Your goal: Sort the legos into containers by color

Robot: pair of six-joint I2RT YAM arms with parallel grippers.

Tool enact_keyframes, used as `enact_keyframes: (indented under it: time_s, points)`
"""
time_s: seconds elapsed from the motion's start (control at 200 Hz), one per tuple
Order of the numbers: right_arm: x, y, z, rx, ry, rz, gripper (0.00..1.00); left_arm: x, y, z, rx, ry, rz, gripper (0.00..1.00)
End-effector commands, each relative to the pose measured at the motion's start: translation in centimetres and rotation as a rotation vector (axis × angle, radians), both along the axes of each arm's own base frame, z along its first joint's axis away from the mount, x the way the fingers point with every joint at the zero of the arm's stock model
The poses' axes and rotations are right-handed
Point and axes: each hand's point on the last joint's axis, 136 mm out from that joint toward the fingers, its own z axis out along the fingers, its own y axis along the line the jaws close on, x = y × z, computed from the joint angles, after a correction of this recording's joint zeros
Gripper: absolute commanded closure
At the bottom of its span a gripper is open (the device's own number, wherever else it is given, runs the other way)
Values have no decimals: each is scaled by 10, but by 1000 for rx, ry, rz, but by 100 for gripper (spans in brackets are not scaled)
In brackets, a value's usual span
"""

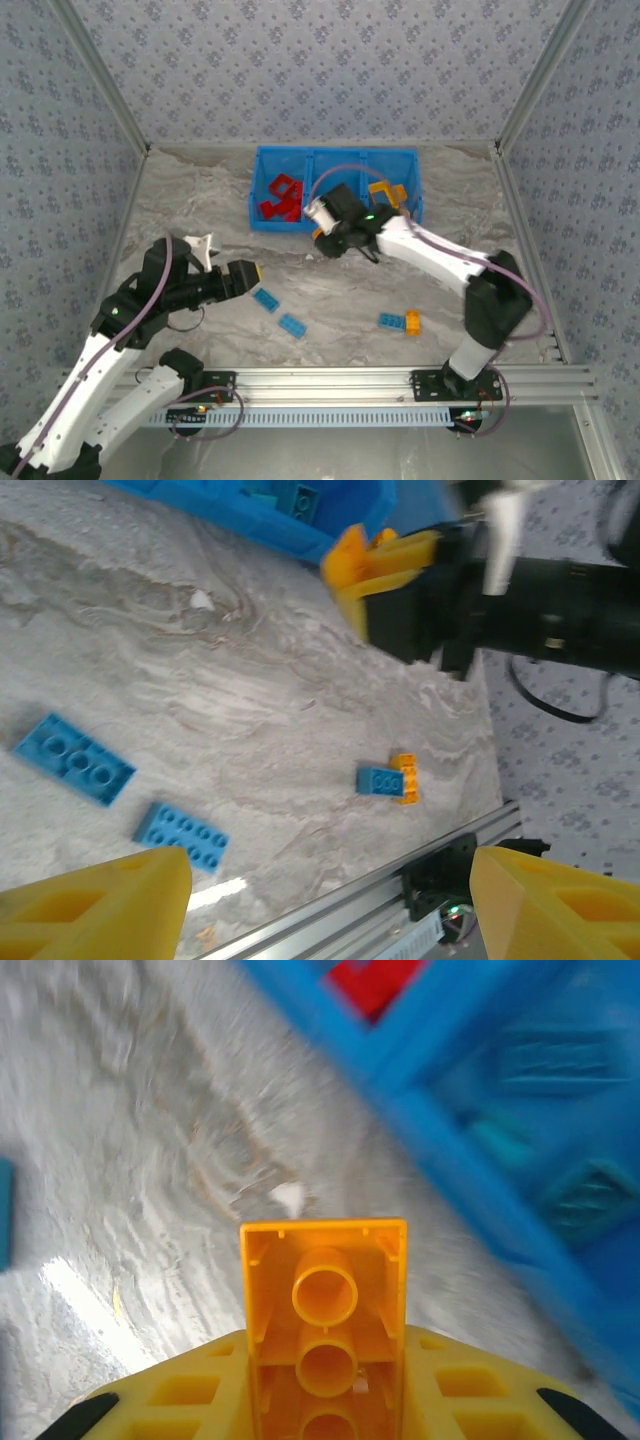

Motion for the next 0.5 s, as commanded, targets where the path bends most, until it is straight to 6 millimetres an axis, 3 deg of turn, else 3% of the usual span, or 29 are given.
enact_keyframes:
  time_s: [0.0,0.115,0.245,0.37,0.495]
  points:
    - [16,-56,20,75,10,-205,66,16,-32,46,-117,-107,-59,25]
    - [40,-101,25,131,21,-369,65,24,-72,51,-54,-143,-137,25]
    - [71,-126,10,252,111,-468,65,32,-115,44,30,-165,-180,26]
    - [98,-133,-12,298,205,-517,66,33,-142,40,88,-212,-184,27]
    - [117,-132,-38,334,290,-536,65,31,-154,36,102,-215,-194,27]
